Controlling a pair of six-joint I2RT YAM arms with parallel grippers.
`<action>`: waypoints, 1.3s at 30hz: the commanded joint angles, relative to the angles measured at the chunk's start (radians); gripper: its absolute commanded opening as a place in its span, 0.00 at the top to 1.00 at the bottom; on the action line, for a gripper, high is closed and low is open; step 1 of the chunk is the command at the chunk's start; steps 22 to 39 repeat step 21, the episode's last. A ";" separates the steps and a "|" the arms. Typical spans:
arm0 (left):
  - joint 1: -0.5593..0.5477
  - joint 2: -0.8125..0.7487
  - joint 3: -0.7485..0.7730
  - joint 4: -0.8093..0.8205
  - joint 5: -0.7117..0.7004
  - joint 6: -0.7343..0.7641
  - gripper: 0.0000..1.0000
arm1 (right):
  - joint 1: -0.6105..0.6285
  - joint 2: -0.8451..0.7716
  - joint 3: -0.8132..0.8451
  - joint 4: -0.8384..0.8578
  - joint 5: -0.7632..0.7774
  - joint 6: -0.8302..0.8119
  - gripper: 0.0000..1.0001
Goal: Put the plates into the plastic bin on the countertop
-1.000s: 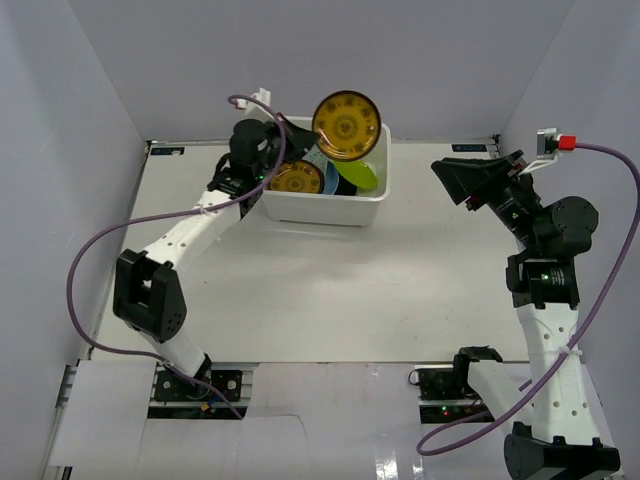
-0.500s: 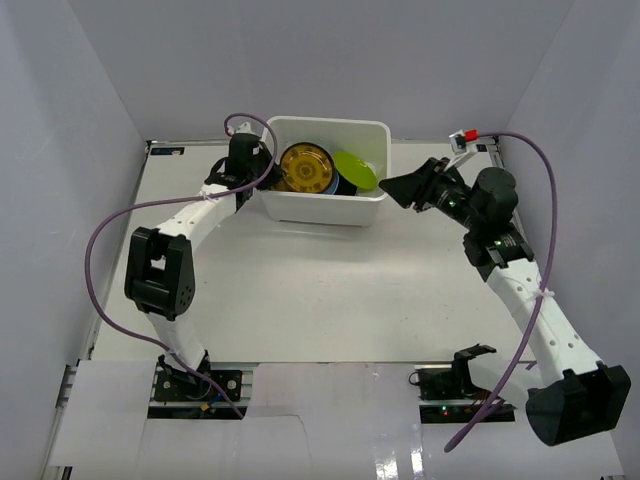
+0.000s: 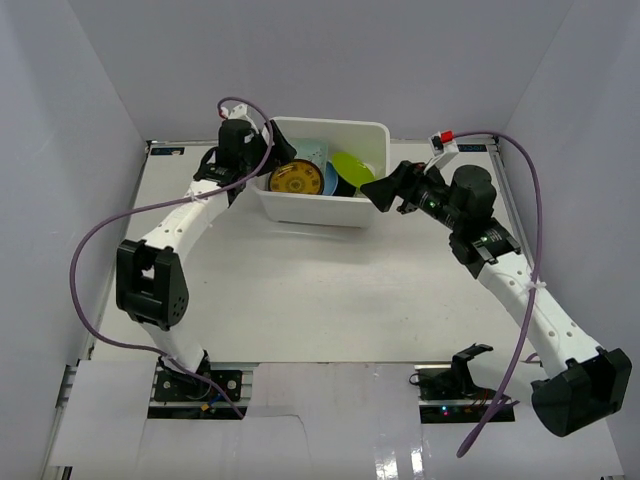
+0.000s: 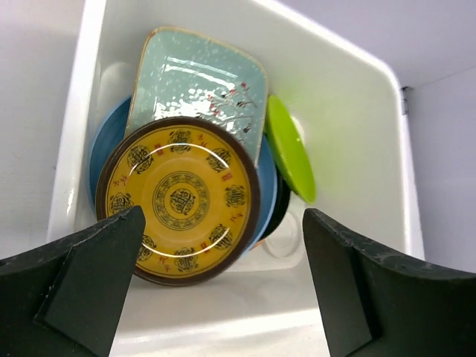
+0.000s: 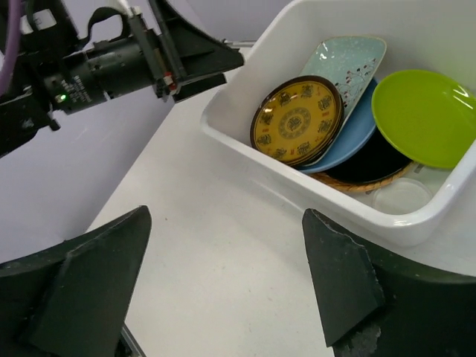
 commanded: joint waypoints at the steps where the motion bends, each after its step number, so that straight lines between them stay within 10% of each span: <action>1: 0.000 -0.185 0.021 0.009 0.021 0.037 0.02 | 0.008 -0.046 0.063 0.008 0.059 -0.038 0.10; 10: -0.024 -0.550 -0.126 0.104 0.354 0.045 0.02 | 0.008 -0.270 0.117 -0.108 0.246 -0.190 0.10; 18: -0.023 -1.029 -0.344 0.124 0.215 0.025 0.02 | 0.008 -0.563 -0.024 -0.121 0.557 -0.265 0.10; 39: -0.023 -1.051 -0.350 0.069 0.167 0.033 0.02 | 0.008 -0.562 -0.026 -0.130 0.508 -0.256 0.10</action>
